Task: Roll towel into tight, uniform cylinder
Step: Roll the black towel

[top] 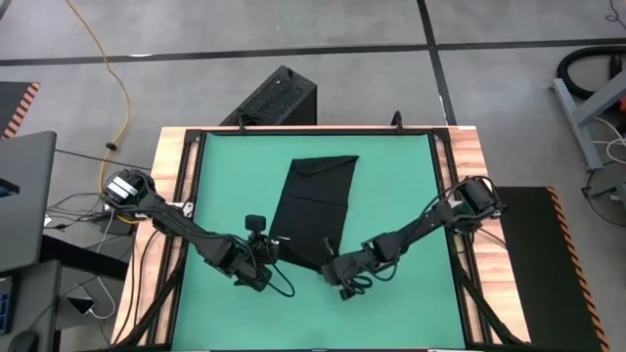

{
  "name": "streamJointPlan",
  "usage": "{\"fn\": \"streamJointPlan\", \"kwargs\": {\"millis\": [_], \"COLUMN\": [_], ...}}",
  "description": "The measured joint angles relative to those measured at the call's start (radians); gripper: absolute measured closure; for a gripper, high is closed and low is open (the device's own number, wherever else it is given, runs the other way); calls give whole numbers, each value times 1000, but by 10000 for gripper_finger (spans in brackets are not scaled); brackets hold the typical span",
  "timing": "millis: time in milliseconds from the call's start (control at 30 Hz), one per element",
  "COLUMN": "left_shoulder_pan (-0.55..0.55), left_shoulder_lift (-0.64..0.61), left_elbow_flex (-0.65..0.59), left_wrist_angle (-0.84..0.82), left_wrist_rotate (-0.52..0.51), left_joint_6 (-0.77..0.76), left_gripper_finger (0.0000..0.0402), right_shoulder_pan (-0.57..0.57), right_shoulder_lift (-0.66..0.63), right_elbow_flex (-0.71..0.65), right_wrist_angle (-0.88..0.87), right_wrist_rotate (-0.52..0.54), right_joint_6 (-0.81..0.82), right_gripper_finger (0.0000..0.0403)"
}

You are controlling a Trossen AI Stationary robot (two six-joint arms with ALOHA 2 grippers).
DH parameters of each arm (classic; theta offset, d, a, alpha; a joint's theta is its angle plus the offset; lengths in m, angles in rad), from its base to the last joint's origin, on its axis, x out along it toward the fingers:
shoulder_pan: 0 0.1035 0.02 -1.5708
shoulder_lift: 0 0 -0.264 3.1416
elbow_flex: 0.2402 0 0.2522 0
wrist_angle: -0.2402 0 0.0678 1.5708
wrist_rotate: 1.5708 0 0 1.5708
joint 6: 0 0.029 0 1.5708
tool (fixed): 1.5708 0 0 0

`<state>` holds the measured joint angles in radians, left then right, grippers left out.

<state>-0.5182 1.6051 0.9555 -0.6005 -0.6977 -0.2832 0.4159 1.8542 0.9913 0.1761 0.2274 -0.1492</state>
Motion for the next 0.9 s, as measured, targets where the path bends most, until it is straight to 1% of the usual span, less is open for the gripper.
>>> {"fn": "streamJointPlan", "kwargs": {"millis": [100,300,400,533,667,767,900], "left_shoulder_pan": [2,5,12,25,27,27,27], "left_shoulder_lift": [0,0,0,0,0,0,0], "left_elbow_flex": [0,0,0,0,0,0,0], "left_wrist_angle": [20,25,25,25,28,30,34], "left_wrist_rotate": [-6,-23,-22,-22,-19,-17,-17], "left_joint_6": [1,9,13,16,33,36,35], "left_gripper_finger": [401,401,401,401,401,401,401], "right_shoulder_pan": [10,23,28,23,32,50,70], "right_shoulder_lift": [0,1,38,111,144,141,109], "right_elbow_flex": [0,0,11,72,133,148,148], "right_wrist_angle": [-16,-25,-25,-94,-160,-181,-209], "right_wrist_rotate": [14,19,48,66,92,128,227], "right_joint_6": [3,37,39,37,40,28,22], "right_gripper_finger": [393,393,397,399,399,399,399]}}
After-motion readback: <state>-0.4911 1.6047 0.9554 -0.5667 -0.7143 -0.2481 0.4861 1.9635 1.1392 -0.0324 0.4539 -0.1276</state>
